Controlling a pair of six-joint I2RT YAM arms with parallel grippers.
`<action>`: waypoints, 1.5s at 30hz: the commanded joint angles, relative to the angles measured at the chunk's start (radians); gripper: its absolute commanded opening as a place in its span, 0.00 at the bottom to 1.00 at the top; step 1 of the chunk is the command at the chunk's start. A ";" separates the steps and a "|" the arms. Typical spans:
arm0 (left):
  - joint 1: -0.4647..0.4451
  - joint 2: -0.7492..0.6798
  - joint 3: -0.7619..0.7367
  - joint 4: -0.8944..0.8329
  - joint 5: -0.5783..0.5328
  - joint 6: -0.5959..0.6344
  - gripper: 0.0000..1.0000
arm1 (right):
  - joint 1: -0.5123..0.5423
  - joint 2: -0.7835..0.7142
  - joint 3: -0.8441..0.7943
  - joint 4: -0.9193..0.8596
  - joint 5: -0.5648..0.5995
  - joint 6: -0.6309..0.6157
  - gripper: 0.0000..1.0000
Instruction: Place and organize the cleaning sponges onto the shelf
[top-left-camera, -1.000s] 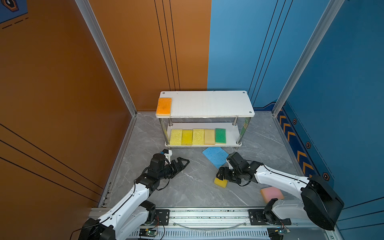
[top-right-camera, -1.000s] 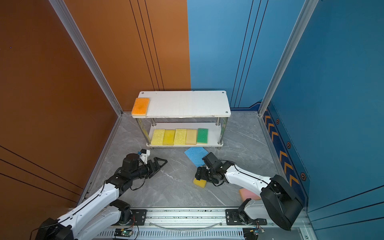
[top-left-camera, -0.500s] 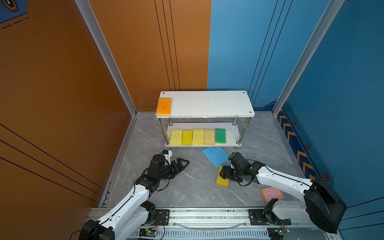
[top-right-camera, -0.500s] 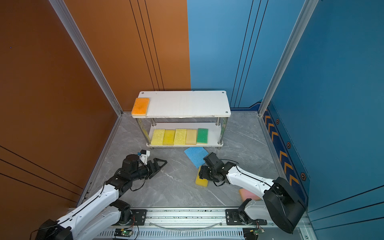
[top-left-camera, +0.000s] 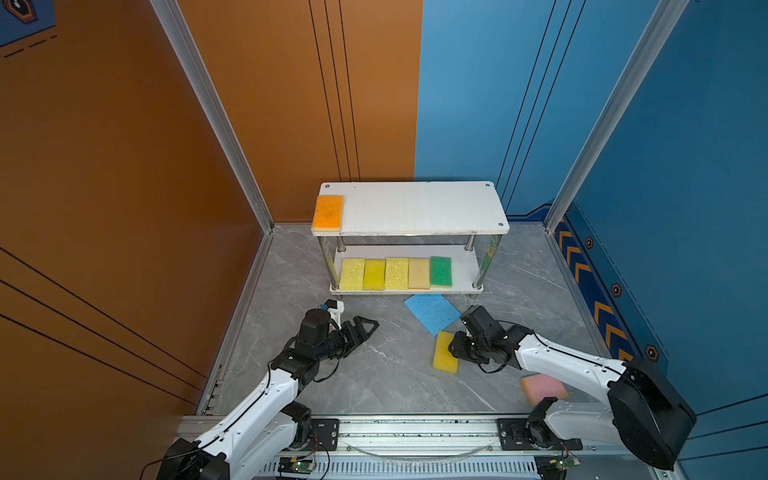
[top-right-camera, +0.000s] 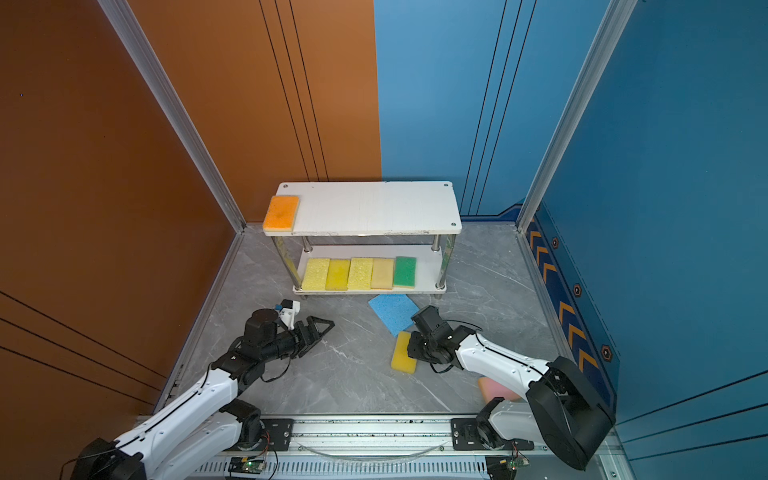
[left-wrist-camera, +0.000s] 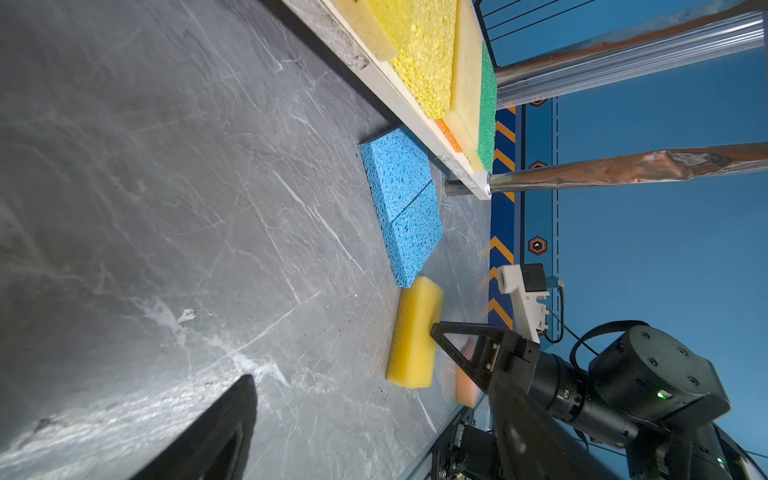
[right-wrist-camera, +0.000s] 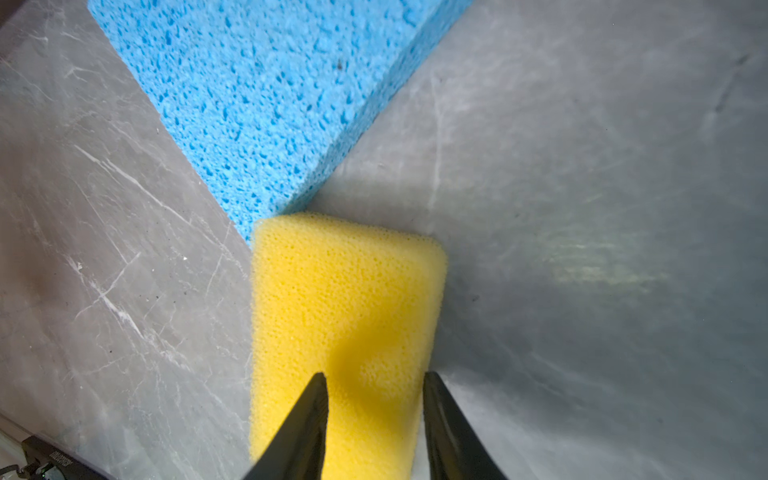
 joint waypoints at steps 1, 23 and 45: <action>0.001 -0.006 -0.011 0.010 0.024 -0.005 0.88 | 0.003 0.006 -0.011 0.027 0.014 0.005 0.32; -0.070 0.123 -0.015 0.228 0.140 -0.030 0.88 | 0.089 0.041 0.111 0.176 -0.163 -0.047 0.03; -0.112 0.126 -0.011 0.370 0.178 -0.086 0.70 | 0.126 0.154 0.208 0.466 -0.397 0.053 0.02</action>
